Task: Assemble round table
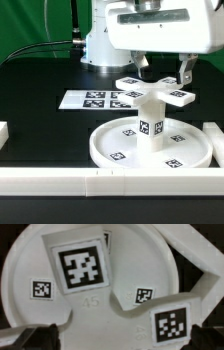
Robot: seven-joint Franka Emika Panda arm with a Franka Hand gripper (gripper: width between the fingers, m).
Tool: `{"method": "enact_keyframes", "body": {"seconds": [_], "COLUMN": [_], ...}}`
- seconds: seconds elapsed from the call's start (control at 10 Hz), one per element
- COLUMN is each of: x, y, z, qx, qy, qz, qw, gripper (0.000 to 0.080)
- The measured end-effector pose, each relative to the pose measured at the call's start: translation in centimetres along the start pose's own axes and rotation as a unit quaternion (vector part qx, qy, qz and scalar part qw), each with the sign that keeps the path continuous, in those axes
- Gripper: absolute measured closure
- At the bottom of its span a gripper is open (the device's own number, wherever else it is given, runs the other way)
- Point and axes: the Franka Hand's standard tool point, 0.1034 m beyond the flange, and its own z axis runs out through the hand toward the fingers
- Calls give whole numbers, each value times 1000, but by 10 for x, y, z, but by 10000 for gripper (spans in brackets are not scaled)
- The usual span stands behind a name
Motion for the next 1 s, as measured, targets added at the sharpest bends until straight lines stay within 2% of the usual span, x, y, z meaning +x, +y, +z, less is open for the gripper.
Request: {"method": "enact_keyframes", "body": {"seconds": [0.4, 0.5, 0.8, 0.9, 1.0], "x": [0, 0, 4, 3, 4], "y": [0, 0, -6, -9, -8], "z": [1, 1, -2, -2, -2], "qx": [0, -3, -23, -24, -23], "qy": [0, 1, -1, -8, -7], "qz": [-139, -204, -399, -415, -453], "qw": [990, 979, 917, 909, 891], "gripper": [151, 151, 151, 151, 151]}}
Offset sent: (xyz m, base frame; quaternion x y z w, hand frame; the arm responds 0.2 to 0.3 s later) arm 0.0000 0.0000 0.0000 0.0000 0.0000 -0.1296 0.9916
